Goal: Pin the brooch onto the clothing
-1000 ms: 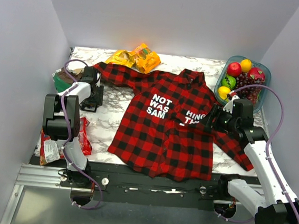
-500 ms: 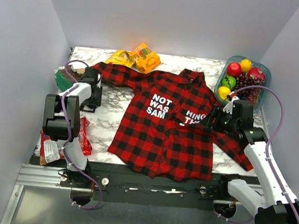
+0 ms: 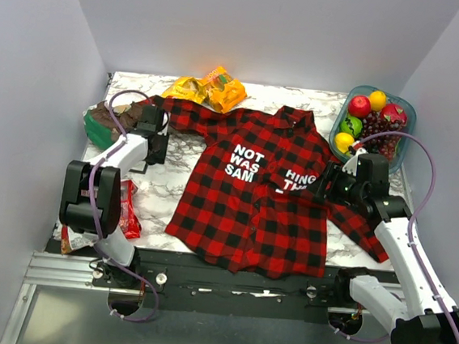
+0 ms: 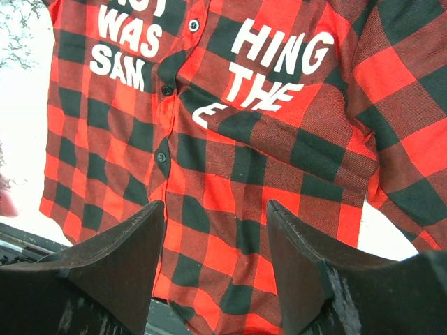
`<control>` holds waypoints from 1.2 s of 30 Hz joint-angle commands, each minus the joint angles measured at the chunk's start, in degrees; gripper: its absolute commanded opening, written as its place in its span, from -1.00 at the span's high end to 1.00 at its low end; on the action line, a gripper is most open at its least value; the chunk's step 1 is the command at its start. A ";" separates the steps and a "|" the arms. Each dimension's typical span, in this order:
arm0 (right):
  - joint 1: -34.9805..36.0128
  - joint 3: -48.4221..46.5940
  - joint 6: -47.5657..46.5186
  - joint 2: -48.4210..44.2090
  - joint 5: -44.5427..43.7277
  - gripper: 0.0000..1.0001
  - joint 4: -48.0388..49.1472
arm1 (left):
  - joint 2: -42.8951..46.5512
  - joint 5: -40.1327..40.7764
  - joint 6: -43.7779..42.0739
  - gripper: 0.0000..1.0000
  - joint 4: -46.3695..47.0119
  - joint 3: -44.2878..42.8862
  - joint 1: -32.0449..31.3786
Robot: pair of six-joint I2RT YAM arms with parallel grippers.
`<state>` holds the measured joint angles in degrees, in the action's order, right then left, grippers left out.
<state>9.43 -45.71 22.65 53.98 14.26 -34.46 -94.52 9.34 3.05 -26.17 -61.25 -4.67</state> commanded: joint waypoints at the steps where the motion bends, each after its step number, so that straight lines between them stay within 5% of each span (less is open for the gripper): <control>1: 0.15 -0.08 0.37 -0.54 -0.90 -0.37 -1.40 | 4.51 -0.99 0.47 0.06 0.33 1.75 -2.36; 10: 0.15 -0.78 0.02 1.66 0.24 -0.36 -0.52 | 11.29 -19.17 4.59 0.08 3.23 2.19 -9.83; 19: 0.50 -1.13 -1.82 3.94 4.19 -0.36 3.87 | 7.52 -34.30 6.88 0.11 8.85 -0.08 -18.79; 27: 0.94 -0.78 -1.74 2.89 4.90 -0.36 3.43 | 4.09 -22.18 3.89 -0.16 5.87 -1.94 -15.74; 36: 1.38 3.52 -0.59 2.28 5.87 -0.35 5.01 | -3.47 -15.59 4.95 -0.78 2.71 -6.06 -13.62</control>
<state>10.24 -44.38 21.58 57.65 18.44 -30.81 -95.77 -11.86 7.94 -21.34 -63.61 -18.68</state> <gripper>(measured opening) 0.678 0.862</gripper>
